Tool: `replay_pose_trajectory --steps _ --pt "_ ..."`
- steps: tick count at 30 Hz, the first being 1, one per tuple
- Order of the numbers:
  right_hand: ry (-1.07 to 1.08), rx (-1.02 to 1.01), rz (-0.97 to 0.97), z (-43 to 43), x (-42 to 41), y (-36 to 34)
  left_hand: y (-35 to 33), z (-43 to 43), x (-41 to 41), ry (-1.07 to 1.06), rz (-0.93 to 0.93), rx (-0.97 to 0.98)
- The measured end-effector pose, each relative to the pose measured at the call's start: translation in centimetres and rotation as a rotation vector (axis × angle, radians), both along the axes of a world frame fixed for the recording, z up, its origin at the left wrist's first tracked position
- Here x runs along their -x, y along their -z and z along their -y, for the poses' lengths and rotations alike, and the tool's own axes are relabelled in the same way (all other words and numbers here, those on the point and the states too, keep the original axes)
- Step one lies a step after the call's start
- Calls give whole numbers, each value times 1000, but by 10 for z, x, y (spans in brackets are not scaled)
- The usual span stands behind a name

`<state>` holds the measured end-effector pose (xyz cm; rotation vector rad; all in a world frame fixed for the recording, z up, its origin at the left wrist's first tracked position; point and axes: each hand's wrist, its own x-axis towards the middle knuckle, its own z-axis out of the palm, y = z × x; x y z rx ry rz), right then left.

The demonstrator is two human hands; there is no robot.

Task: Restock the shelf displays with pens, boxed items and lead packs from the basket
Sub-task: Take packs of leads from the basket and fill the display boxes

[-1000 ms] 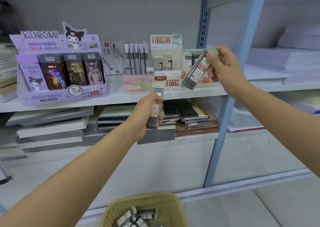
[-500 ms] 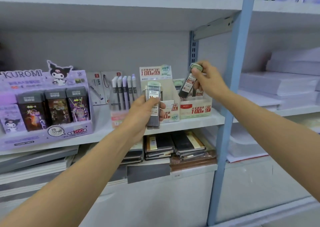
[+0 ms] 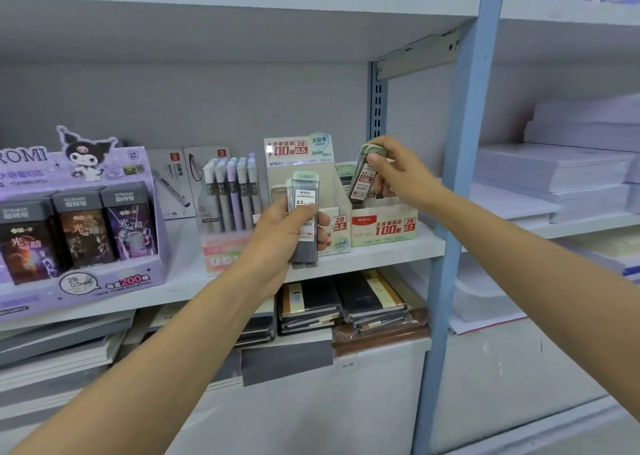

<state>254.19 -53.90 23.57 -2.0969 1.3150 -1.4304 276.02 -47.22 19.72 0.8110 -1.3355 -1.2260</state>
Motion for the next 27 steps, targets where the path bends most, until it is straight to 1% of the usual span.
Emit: replay_pose_trajectory --steps 2,5,7,10,12,13,15,17,19,21,23,25,27 --pt "22 -30 -48 3 -2 -2 1 0 0 0 1 -3" --pt "28 -123 -175 7 -7 -1 2 0 -1 9 -6 -1" --pt "46 -127 -178 8 -11 4 3 -1 -1 16 -3 -8" --pt "159 -3 -171 3 -16 4 6 -2 -2 37 -10 -26" --pt "210 92 -103 -6 -18 0 8 -3 -3 65 -3 -26" --pt "198 123 -50 -12 -19 -2 9 -3 -4 81 1 -22" --pt "83 105 49 -27 -22 -4 11 -4 -5 107 15 -10" --pt "-105 -14 125 -43 -29 -1 11 -5 -5 123 46 7" --pt "-238 -120 145 -54 -37 8 13 -8 -4 140 96 25" --pt "-309 -146 130 -58 -44 18 13 -12 -1 161 130 33" --pt "-349 -127 152 -60 -48 22 15 -16 1 155 132 34" --pt "-360 -118 190 -63 -46 21 15 -19 1 123 148 28" --pt "-350 -105 216 -65 -43 21 15 -22 1 117 123 6"
